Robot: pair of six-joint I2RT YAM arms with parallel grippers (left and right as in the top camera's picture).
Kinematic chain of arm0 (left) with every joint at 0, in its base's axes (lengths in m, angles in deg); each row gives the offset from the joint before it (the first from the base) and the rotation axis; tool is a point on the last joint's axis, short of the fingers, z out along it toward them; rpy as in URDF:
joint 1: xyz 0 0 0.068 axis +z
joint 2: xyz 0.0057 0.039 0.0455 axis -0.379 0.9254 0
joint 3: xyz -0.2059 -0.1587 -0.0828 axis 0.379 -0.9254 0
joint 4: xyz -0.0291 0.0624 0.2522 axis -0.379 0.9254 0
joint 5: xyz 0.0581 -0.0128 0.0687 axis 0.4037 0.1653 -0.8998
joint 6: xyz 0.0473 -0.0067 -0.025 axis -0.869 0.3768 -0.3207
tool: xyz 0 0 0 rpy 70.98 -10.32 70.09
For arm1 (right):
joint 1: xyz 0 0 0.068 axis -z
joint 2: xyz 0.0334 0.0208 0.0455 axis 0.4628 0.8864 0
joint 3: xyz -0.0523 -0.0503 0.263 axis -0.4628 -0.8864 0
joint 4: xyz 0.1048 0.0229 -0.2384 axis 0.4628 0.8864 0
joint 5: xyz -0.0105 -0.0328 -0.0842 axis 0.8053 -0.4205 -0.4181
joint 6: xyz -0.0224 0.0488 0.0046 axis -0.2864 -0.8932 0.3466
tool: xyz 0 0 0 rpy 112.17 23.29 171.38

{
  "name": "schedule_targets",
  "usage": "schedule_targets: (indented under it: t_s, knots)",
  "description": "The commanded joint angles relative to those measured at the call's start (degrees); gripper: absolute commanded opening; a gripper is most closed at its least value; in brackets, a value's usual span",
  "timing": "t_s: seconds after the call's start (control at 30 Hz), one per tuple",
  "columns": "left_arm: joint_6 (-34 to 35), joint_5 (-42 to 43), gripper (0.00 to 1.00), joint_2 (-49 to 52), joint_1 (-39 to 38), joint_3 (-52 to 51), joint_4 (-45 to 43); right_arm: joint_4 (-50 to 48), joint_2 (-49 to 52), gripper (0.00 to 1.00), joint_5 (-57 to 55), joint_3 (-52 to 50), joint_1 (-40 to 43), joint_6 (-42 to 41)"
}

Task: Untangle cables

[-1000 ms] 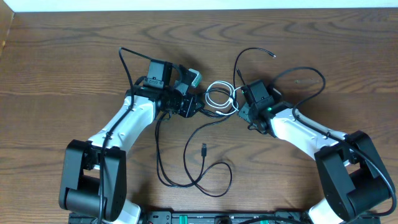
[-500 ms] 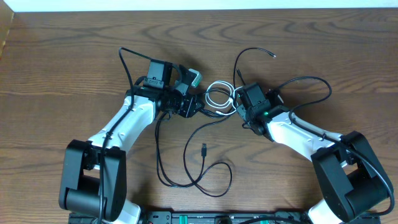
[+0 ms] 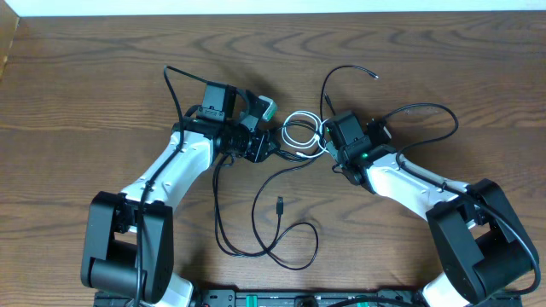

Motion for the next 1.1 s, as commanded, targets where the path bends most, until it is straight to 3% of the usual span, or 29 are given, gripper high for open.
schedule_targets:
  t_s: [0.0,0.53,0.57,0.63,0.7,0.8,0.9,1.07]
  knots:
    - [0.11,-0.09,0.37,-1.29,0.02,0.09,0.2,-0.11,0.55,0.2,-1.77,-0.57,-0.24,-0.79]
    - [0.11,-0.11,0.37,-1.29,0.02,0.09,0.81,-3.65,8.31,0.21,1.55,-0.57,-0.98,-0.76]
    - [0.09,-0.11,0.37,-1.29,0.02,0.09,0.83,-4.11,8.76,0.18,1.75,-0.57,-1.01,-0.76]
    - [0.09,-0.11,0.37,-1.29,0.02,0.09,0.81,-4.57,9.05,0.03,1.73,-0.57,-0.98,-0.74]
    - [0.09,-0.11,0.37,-1.29,0.02,0.09,0.81,-5.14,9.11,0.01,1.51,-0.57,-0.98,-0.17]
    - [0.09,-0.11,0.37,-1.29,0.02,0.09,0.81,-8.2,9.09,0.01,1.53,-0.57,-0.98,4.81]
    - [0.09,-0.11,0.37,-1.29,0.02,0.09,0.98,-13.25,9.03,0.01,3.67,-0.57,-0.98,14.86]
    - [0.09,-0.11,0.38,-1.29,0.04,0.09,1.27,-20.41,6.03,0.01,13.49,-0.55,-0.96,29.33]
